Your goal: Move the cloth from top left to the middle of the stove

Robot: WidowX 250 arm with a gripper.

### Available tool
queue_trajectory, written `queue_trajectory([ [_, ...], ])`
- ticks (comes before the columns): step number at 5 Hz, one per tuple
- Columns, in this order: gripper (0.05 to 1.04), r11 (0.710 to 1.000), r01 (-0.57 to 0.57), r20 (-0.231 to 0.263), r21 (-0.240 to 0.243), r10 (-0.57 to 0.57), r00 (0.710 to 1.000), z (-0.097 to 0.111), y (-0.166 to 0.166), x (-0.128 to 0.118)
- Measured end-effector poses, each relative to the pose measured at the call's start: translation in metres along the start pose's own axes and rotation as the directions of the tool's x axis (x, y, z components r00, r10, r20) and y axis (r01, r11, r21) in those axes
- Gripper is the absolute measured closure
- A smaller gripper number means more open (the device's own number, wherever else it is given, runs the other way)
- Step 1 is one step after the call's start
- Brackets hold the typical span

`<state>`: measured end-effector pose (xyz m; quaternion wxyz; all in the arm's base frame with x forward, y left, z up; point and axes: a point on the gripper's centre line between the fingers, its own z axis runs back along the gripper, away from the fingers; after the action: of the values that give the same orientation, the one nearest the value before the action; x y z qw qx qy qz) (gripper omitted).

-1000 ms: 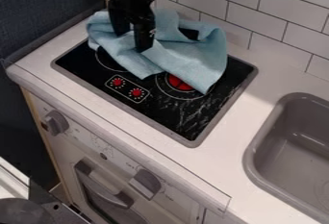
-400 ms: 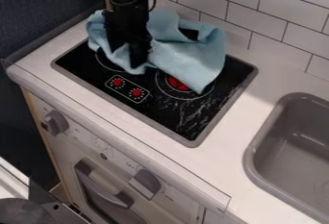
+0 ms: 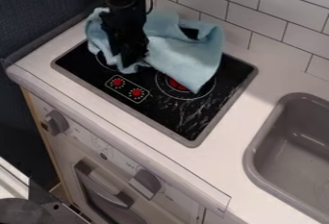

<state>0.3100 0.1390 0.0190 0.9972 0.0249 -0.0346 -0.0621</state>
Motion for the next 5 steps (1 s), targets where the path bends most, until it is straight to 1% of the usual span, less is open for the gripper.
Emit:
queue_trajectory([
  [1,0.999,0.999,0.026,-0.061,-0.021,-0.027,0.998,0.011,-0.006,-0.014],
  [2,1.017,1.0,0.004,-0.11,-0.023,-0.007,0.994,0.033,-0.009,-0.026],
  [3,1.017,0.999,-0.001,-0.203,-0.042,-0.008,0.979,0.05,-0.016,-0.043],
  [4,1.018,0.998,-0.009,-0.226,-0.062,-0.006,0.974,0.067,-0.022,-0.054],
  [5,1.018,0.992,-0.057,-0.242,-0.116,0.028,0.97,0.062,-0.035,-0.065],
])
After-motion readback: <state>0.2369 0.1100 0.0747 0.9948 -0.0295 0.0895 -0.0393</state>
